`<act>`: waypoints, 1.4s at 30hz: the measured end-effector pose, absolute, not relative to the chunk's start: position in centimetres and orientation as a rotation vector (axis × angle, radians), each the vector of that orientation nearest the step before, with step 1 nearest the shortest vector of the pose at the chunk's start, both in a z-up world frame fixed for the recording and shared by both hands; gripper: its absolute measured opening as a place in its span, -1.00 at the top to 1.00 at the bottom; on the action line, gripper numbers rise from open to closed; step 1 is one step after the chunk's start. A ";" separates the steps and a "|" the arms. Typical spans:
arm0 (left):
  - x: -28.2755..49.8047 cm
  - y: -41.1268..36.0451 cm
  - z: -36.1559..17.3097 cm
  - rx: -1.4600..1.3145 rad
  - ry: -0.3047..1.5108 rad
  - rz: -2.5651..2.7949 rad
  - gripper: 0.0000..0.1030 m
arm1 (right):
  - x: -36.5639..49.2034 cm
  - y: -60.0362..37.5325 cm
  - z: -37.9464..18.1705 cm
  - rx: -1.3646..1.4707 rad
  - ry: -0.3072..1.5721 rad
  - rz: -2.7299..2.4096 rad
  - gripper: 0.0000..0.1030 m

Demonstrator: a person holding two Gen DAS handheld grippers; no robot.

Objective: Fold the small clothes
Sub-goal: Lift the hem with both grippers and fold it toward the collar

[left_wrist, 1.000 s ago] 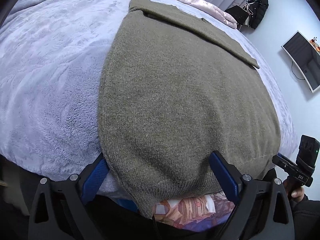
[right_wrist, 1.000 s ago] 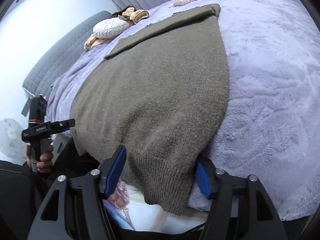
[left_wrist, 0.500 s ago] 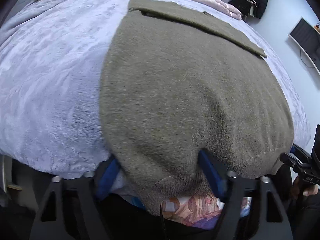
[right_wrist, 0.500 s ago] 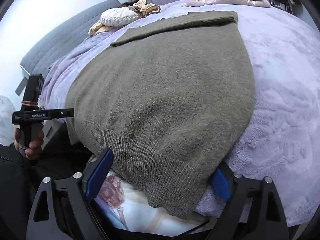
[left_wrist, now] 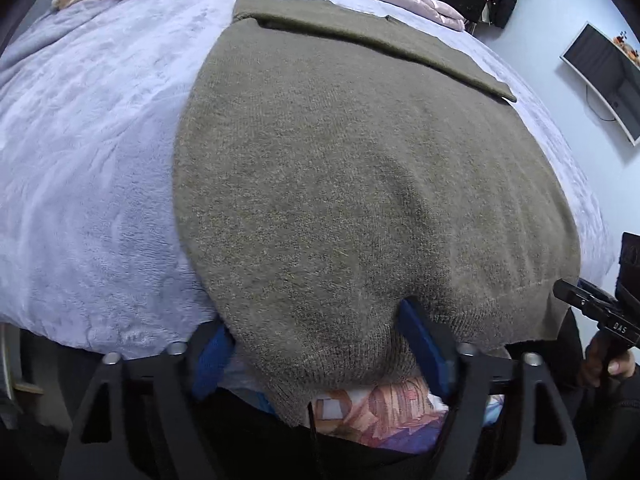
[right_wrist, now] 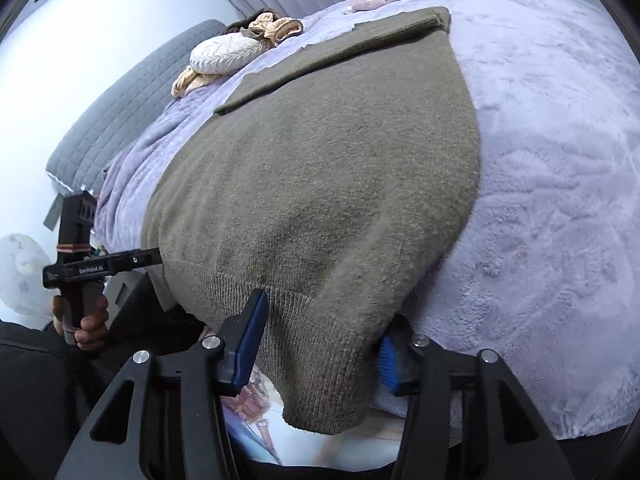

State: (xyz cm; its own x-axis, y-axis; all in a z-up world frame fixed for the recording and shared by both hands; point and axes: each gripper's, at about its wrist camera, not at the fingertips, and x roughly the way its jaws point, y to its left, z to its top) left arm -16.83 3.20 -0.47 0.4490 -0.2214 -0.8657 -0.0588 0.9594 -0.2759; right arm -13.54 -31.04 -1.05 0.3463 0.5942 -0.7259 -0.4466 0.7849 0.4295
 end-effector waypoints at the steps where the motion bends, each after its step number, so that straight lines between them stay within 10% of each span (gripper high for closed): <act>1: -16.5 2.8 -0.4 -0.289 1.102 -0.092 -0.23 | -13.5 -30.7 -1.0 0.150 1.011 0.677 -0.03; 5: -17.2 3.4 0.4 -0.345 1.073 -0.105 0.67 | -13.3 -30.8 -0.6 0.152 1.014 0.674 0.70; 7: -17.2 3.0 1.0 -0.322 1.060 -0.101 0.73 | -13.3 -31.4 -0.5 0.185 1.018 0.695 0.74; 42: -8.6 6.0 11.6 -0.346 0.794 -0.061 0.73 | -5.0 -33.3 11.6 0.353 0.688 0.709 0.76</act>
State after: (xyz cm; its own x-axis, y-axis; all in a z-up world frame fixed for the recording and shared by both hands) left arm -8.59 6.02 11.62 0.7021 -0.1828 -0.6882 -0.0751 0.9421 -0.3269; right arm -4.97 -33.28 11.64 0.5551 0.6965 -0.4546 -0.4750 0.7142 0.5141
